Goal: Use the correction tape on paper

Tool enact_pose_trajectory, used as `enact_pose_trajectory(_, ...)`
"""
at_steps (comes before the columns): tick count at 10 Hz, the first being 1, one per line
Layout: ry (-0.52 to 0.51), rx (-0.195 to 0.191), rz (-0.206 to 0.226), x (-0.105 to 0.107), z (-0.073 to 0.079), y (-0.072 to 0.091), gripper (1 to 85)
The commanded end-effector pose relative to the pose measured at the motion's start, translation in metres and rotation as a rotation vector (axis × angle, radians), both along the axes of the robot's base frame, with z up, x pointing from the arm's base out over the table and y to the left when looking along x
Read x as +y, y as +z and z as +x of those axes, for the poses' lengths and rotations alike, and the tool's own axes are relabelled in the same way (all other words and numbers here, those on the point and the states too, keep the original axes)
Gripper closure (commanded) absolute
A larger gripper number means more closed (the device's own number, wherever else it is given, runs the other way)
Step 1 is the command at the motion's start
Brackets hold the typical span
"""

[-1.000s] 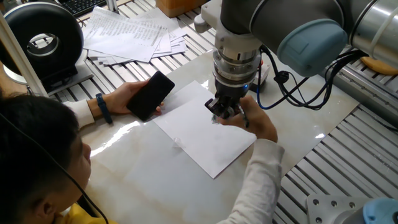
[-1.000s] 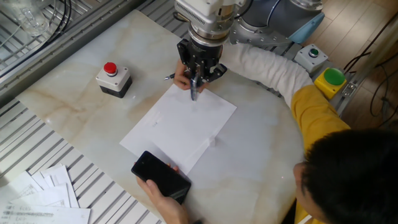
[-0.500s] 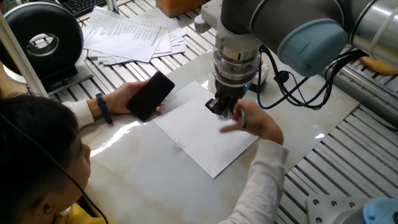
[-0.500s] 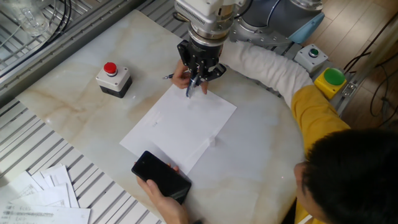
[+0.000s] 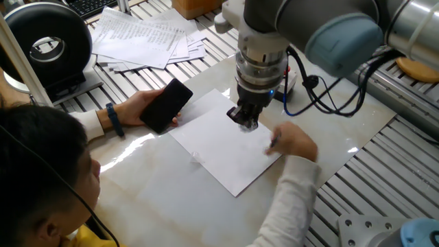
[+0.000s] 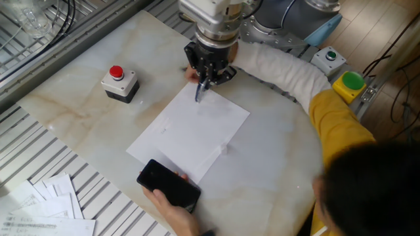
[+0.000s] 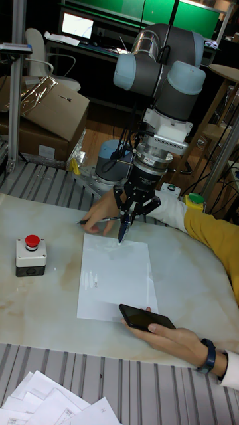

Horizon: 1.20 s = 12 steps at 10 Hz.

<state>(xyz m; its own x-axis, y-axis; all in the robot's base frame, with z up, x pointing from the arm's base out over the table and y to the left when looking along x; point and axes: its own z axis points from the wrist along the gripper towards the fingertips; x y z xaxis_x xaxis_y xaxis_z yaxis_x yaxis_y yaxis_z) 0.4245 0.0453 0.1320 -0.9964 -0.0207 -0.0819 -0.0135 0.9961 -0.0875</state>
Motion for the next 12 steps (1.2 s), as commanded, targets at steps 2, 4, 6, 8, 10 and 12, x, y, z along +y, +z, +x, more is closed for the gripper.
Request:
enact_pose_trajectory(2,0.058,-0.044,-0.052,-0.012,0.035,-0.009,84.7)
enact_pose_trajectory(4,0.115,-0.103,-0.082,-0.017,0.051,-0.003,84.7)
enact_pose_trajectory(6,0.101,-0.086,-0.055,-0.009,0.046,0.0,84.7)
enact_pose_trajectory(8,0.066,-0.015,0.025,0.011,0.022,0.004,84.7)
enact_pose_trajectory(10,0.008,0.0,0.045,0.015,0.017,0.004,84.7)
enact_pose_trajectory(12,-0.023,-0.019,0.041,0.013,0.021,0.004,84.7)
